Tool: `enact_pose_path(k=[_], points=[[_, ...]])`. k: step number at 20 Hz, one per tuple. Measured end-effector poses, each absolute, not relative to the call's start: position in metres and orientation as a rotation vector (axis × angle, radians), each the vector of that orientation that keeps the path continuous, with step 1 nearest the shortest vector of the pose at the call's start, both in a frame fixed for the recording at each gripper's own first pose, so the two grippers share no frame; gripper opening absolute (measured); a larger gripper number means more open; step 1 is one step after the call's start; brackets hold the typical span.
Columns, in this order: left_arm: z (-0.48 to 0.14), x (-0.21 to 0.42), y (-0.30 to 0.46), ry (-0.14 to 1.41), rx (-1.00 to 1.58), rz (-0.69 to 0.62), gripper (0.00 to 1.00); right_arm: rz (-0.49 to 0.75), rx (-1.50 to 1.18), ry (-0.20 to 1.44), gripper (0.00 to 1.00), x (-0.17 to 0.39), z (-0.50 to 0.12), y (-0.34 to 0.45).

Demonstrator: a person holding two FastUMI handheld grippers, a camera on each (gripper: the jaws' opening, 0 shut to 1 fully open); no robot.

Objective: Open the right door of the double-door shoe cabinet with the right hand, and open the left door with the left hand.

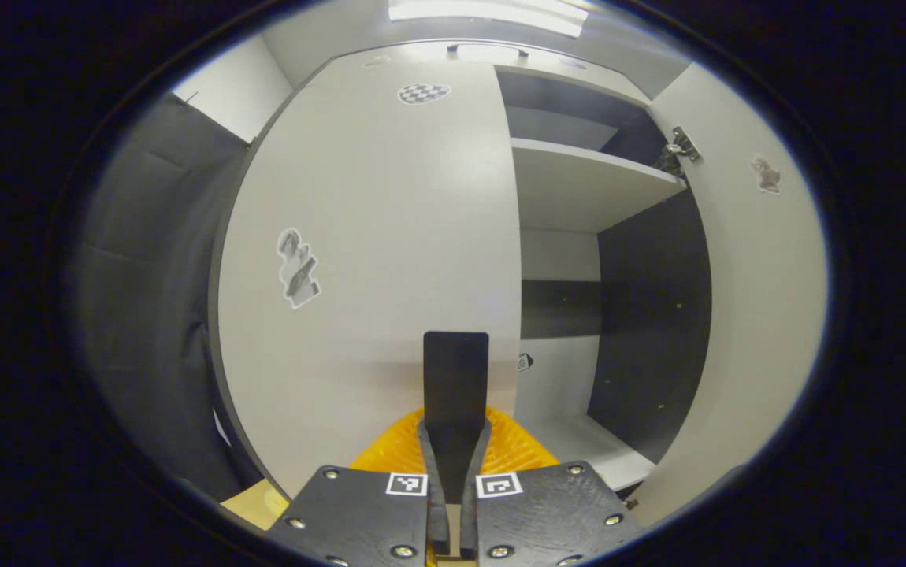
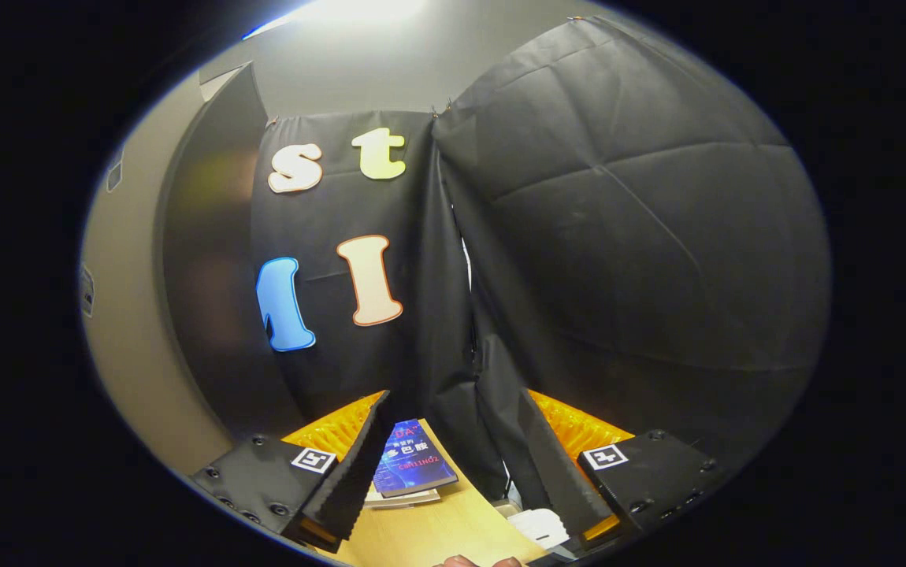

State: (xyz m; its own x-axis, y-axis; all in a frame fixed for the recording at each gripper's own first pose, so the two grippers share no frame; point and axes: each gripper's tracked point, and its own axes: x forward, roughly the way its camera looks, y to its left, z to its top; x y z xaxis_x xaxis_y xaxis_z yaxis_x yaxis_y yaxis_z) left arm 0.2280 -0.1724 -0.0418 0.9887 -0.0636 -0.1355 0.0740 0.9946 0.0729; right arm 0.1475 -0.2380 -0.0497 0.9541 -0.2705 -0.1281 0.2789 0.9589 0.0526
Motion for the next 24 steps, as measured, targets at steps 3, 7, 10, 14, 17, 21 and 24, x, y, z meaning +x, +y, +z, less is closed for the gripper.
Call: enact_pose_path(k=[3, 7, 10, 14, 17, 21, 24], points=[[-0.035, 0.216, -0.172, 0.143, 0.073, -0.102, 0.08, -0.293, 0.058, 0.113, 0.98, 0.128, -0.045, -0.221], [-0.029, 0.199, -0.167, 0.139, 0.052, -0.147, 0.08, -0.299, 0.045, 0.107, 0.98, 0.1, -0.038, -0.193], [-0.028, 0.188, -0.162, 0.151, 0.052, -0.191, 0.07, -0.313, 0.046, 0.096, 0.98, 0.077, -0.031, -0.173], [-0.03, 0.179, -0.146, 0.152, 0.03, -0.239, 0.07, -0.331, 0.055, 0.108, 0.98, 0.042, -0.03, -0.147], [-0.026, 0.174, -0.14, 0.131, 0.023, -0.269, 0.08, -0.318, 0.102, 0.106, 0.98, 0.012, -0.029, -0.121], [-0.017, 0.158, -0.12, 0.117, -0.003, -0.299, 0.07, -0.321, 0.115, 0.094, 0.98, -0.025, -0.034, -0.098], [-0.016, 0.15, -0.114, 0.125, 0.005, -0.324, 0.07, -0.318, 0.116, 0.106, 0.98, -0.042, -0.042, -0.081]])
